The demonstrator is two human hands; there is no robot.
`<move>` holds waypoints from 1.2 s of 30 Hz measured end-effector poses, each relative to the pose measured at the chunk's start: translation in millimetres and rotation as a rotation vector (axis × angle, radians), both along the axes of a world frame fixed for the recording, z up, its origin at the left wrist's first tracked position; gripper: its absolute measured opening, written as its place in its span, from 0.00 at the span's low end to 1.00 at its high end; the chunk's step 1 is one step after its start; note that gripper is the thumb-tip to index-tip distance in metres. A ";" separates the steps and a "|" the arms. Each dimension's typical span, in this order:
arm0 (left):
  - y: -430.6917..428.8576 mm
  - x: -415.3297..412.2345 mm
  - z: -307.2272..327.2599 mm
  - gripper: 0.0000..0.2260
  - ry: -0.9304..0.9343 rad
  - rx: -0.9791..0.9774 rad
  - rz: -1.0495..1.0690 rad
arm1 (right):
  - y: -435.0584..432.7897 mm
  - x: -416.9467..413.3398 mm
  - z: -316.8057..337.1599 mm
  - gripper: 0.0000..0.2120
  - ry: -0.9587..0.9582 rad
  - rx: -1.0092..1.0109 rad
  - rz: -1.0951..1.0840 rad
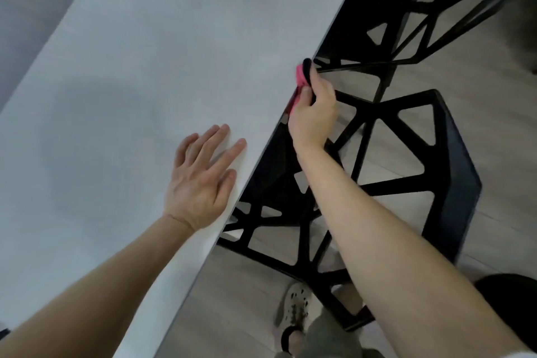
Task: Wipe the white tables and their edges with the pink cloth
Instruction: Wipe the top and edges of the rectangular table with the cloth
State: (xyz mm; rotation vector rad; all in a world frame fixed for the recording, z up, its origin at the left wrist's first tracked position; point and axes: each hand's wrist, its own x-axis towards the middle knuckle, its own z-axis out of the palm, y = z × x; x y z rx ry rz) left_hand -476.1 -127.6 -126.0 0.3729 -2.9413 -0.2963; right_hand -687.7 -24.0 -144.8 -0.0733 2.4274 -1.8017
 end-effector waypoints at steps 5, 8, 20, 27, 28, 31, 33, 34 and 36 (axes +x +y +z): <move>-2.6 2.8 -2.9 0.24 0.013 -0.013 -0.011 | 6.5 74.1 -0.1 0.22 0.023 -0.030 -0.037; -1.9 3.6 -1.6 0.23 0.004 -0.025 -0.012 | 41.6 189.9 9.1 0.22 -0.027 -0.107 0.125; -1.8 1.5 -6.8 0.23 0.054 -0.034 -0.012 | -9.0 85.7 -5.8 0.23 0.058 -0.052 -0.165; -1.4 3.1 -6.4 0.23 0.043 -0.054 -0.008 | 39.9 236.6 -2.6 0.27 0.059 -0.057 0.075; -1.7 2.7 -6.0 0.23 0.041 -0.053 -0.009 | 34.2 216.0 -4.5 0.27 0.061 -0.045 0.045; -2.3 2.0 -6.3 0.23 0.036 -0.052 -0.006 | 12.4 128.5 -10.0 0.24 0.069 -0.028 -0.048; -2.6 2.3 -7.1 0.23 0.030 -0.054 -0.004 | 0.2 87.4 -11.3 0.22 0.080 -0.045 -0.092; -2.6 2.3 -7.5 0.23 0.028 -0.053 -0.004 | -5.3 85.0 -9.1 0.21 0.074 -0.066 -0.114; -3.3 2.2 -8.2 0.23 0.028 -0.051 -0.008 | -8.5 116.2 -1.1 0.20 0.060 -0.123 -0.144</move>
